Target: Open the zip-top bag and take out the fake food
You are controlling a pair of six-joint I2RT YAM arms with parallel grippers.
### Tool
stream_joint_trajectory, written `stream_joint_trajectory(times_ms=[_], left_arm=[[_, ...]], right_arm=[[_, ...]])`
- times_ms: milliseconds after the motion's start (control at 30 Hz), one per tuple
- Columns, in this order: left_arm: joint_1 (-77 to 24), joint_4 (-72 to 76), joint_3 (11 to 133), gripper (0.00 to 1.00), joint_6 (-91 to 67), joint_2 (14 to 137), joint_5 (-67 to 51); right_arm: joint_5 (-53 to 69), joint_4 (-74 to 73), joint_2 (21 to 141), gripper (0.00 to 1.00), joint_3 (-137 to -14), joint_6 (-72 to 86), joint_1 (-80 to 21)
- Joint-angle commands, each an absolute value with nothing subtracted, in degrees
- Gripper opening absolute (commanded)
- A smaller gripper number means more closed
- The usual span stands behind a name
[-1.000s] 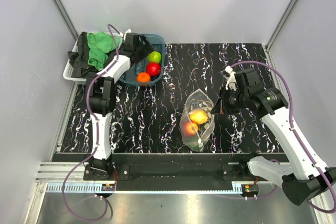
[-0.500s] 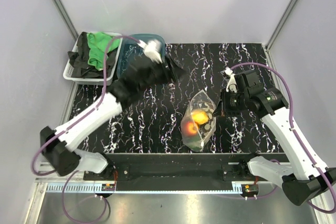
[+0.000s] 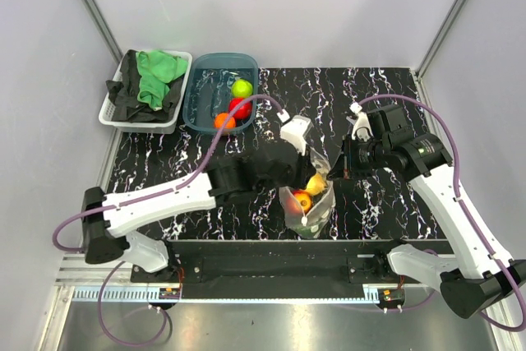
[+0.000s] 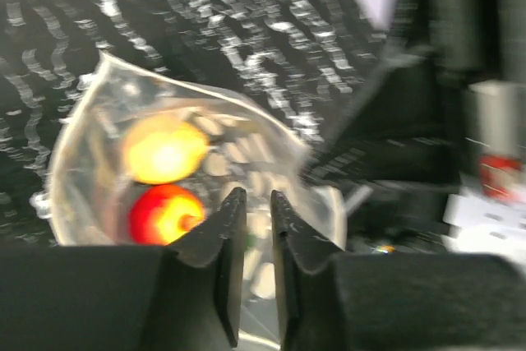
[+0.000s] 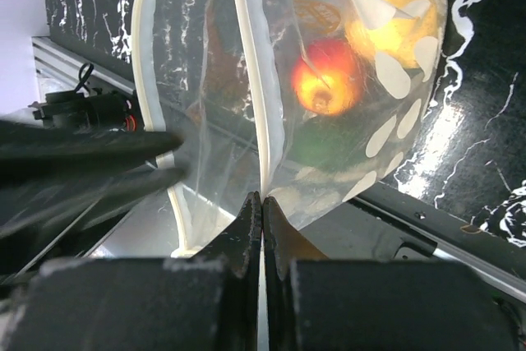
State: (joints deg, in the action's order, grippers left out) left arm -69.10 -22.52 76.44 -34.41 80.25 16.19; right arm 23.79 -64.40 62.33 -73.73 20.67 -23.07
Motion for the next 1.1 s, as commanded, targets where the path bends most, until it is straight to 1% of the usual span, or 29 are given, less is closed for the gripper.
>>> stream_joint_trajectory(times_ms=[0, 67, 267, 367, 500, 600, 633, 700, 733, 867, 933, 1033, 1067], left_arm=[[-68.7, -26.7, 82.5, 0.15, -30.2, 85.1, 22.5], [-67.9, -29.0, 84.5, 0.09, -31.2, 87.1, 22.2], [-64.8, -29.8, 85.0, 0.08, -33.7, 93.0, 14.4], [-63.7, -29.9, 84.9, 0.03, -34.3, 96.0, 11.3], [-62.7, -30.5, 83.9, 0.04, -36.3, 98.7, 8.8], [-62.7, -29.9, 83.1, 0.07, -35.9, 99.8, 8.4], [-62.7, -29.5, 82.6, 0.11, -35.5, 100.0, 7.6], [-62.7, -29.3, 82.0, 0.15, -35.3, 101.0, 7.3], [-62.6, -29.0, 81.0, 0.19, -35.6, 101.2, 7.1], [-62.6, -26.5, 78.2, 0.27, -36.1, 102.0, 5.5], [-62.5, -26.2, 77.6, 0.28, -36.5, 102.1, 5.2], [-62.8, -25.2, 75.4, 0.33, -36.2, 100.7, 4.5], [-62.8, -24.9, 74.3, 0.38, -35.9, 100.4, 4.1]], right_arm=[[26.6, -62.9, 61.2, 0.00, -75.8, 23.1, -22.8], [27.1, -62.4, 60.9, 0.00, -75.3, 23.9, -22.8], [27.6, -61.8, 61.5, 0.00, -75.1, 25.2, -22.8], [27.4, -61.7, 61.6, 0.00, -74.8, 25.2, -22.8], [27.3, -61.7, 61.6, 0.00, -74.2, 25.5, -22.8], [27.2, -61.8, 61.4, 0.00, -73.4, 25.5, -22.8], [27.2, -61.7, 61.4, 0.00, -73.3, 25.5, -22.8], [27.2, -61.7, 61.4, 0.00, -72.8, 25.4, -22.8], [27.2, -61.7, 61.5, 0.00, -72.7, 25.2, -22.8], [27.2, -61.8, 60.9, 0.00, -72.0, 25.0, -22.8], [27.2, -62.2, 60.6, 0.00, -71.7, 24.8, -22.8], [26.3, -62.9, 60.3, 0.00, -71.5, 24.3, -22.8], [26.1, -63.0, 60.2, 0.00, -71.4, 24.1, -22.9]])
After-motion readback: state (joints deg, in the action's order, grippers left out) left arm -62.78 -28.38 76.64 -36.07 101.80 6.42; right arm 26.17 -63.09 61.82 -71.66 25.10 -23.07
